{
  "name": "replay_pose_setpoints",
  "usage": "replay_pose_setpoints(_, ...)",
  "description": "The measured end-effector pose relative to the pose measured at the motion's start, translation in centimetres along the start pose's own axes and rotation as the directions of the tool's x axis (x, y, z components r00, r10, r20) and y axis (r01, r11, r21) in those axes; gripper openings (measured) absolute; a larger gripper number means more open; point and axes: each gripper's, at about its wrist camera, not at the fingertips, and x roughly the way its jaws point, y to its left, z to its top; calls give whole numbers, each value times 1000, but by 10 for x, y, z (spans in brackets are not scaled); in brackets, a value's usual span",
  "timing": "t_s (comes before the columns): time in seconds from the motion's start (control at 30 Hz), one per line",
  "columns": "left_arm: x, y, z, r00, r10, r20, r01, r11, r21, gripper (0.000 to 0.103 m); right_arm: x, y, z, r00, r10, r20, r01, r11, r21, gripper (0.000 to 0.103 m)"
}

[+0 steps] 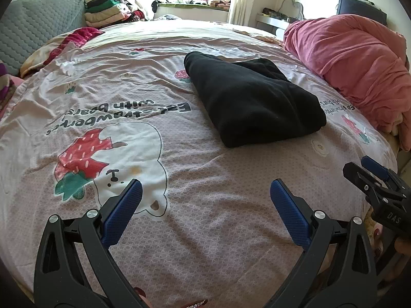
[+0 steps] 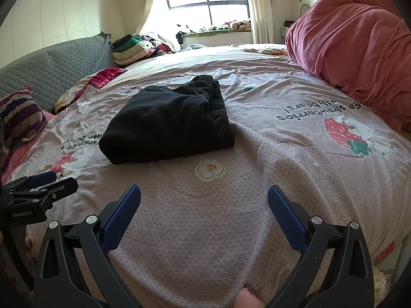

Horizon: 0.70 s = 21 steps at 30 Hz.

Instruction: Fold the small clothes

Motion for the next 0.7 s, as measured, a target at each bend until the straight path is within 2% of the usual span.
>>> replay_pose_setpoints(0.4, 0, -5, 0, 1000, -4, -11, 5, 1000, 23, 93, 0, -3, 0, 1000, -10, -5, 10, 1000, 7, 98)
replay_pose_setpoints(0.57, 0, -3, 0, 999, -31, -28, 31, 999, 4, 93, -6, -10, -2, 999, -44, -14, 45, 999, 26, 98)
replay_pose_setpoints(0.7, -1, 4, 1, 999, -16, -34, 15, 1000, -16, 93, -17, -29, -3, 995, -103, -5, 104, 992, 75, 98)
